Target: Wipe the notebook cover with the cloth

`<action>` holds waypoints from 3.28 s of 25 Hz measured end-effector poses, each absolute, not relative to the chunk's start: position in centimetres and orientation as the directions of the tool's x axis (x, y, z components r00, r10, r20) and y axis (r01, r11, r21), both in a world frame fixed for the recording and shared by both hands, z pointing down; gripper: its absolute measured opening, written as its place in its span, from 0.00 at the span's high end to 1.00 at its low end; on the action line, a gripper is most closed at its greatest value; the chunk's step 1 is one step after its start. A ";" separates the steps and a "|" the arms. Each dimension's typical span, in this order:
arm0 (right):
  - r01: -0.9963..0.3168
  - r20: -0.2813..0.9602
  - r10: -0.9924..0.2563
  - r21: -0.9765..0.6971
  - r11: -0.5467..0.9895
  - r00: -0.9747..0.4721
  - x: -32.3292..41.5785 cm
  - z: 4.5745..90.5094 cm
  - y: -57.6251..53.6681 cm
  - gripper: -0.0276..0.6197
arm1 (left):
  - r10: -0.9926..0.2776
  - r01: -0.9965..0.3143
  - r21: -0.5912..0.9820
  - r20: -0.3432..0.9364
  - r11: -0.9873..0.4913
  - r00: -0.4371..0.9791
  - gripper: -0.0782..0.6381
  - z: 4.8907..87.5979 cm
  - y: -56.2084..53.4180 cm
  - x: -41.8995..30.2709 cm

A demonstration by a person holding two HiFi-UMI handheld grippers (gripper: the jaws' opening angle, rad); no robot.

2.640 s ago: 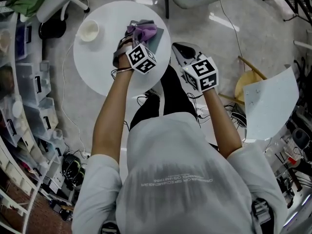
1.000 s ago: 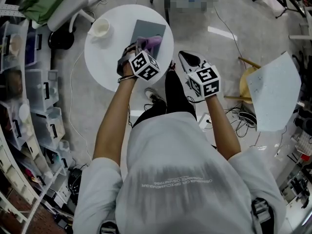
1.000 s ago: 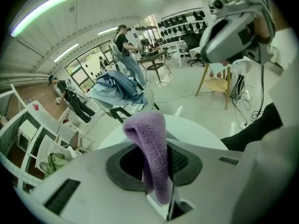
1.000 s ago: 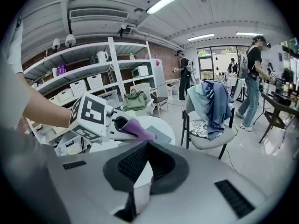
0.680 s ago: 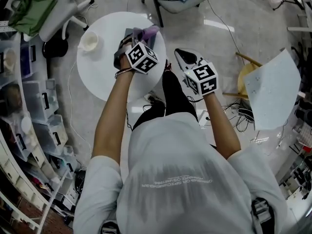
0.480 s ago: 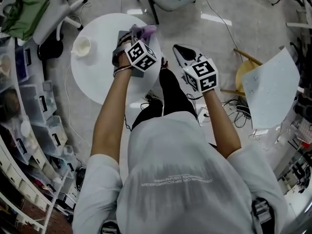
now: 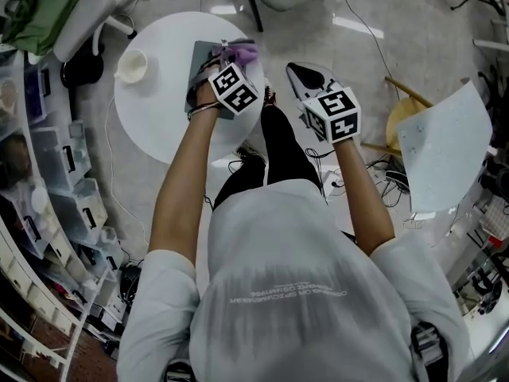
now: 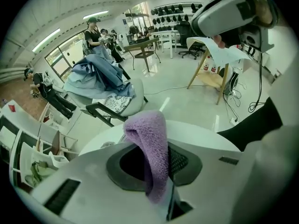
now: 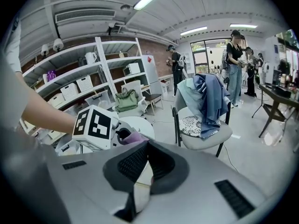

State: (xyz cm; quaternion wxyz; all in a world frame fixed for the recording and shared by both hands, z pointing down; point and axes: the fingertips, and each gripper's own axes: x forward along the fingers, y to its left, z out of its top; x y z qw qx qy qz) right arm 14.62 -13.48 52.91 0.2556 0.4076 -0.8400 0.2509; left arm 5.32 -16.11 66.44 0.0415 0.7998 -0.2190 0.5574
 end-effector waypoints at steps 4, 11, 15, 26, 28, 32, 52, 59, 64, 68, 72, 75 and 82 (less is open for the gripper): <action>-0.812 0.626 -0.563 -0.212 0.543 -0.540 14.1 52.5 -11.4 0.95 | -0.290 -0.403 -0.163 0.916 -0.901 0.277 0.78 66.4 -13.9 4.5; -0.816 0.614 -0.579 -0.203 0.541 -0.536 13.5 52.0 -6.4 0.95 | -0.274 -0.420 -0.143 0.923 -0.896 0.270 0.78 66.6 -9.5 2.9; -0.821 0.615 -0.584 -0.201 0.534 -0.530 13.1 52.0 -3.4 0.95 | -0.272 -0.422 -0.144 0.926 -0.895 0.262 0.78 66.7 -6.6 2.1; -0.818 0.608 -0.588 -0.195 0.541 -0.534 11.3 51.4 0.6 0.95 | -0.247 -0.422 -0.119 0.933 -0.899 0.262 0.78 66.9 -1.1 -0.1; -0.816 0.605 -0.589 -0.192 0.545 -0.536 11.2 51.3 0.7 0.96 | -0.242 -0.424 -0.112 0.933 -0.899 0.265 0.78 67.0 -0.4 -0.2; -0.811 0.605 -0.584 -0.190 0.554 -0.541 10.7 51.2 0.6 0.95 | -0.235 -0.436 -0.097 0.932 -0.895 0.275 0.78 67.1 0.3 -0.5; -0.777 0.610 -0.542 -0.209 0.594 -0.578 9.6 51.5 -6.2 0.95 | -0.507 -0.762 0.024 0.732 -0.648 0.454 0.78 57.6 -14.2 -2.1; -0.775 0.630 -0.520 -0.222 0.592 -0.577 10.6 52.7 -11.2 0.95 | -0.508 -0.760 -0.067 0.782 -0.646 0.362 0.78 59.9 -20.5 -1.5; -0.773 0.640 -0.509 -0.220 0.595 -0.575 11.8 53.5 -14.4 0.95 | -0.374 -0.685 -0.028 0.854 -0.728 0.363 0.78 64.1 -20.2 0.4; -0.771 0.646 -0.505 -0.215 0.600 -0.573 12.3 53.9 -15.5 0.95 | -0.351 -0.645 -0.047 0.868 -0.763 0.352 0.78 65.8 -18.7 0.9; -0.773 0.642 -0.511 -0.214 0.597 -0.572 12.0 53.9 -15.2 0.95 | -0.329 -0.627 -0.034 0.873 -0.779 0.361 0.78 65.9 -17.6 0.9; -0.771 0.634 -0.514 -0.217 0.598 -0.578 11.1 53.6 -14.0 0.96 | -0.310 -0.637 -0.005 0.877 -0.771 0.368 0.78 66.0 -15.9 0.3; -0.769 0.615 -0.529 -0.212 0.604 -0.585 9.4 52.6 -9.7 0.95 | -0.287 -0.649 0.032 0.880 -0.760 0.379 0.79 66.0 -10.3 -1.0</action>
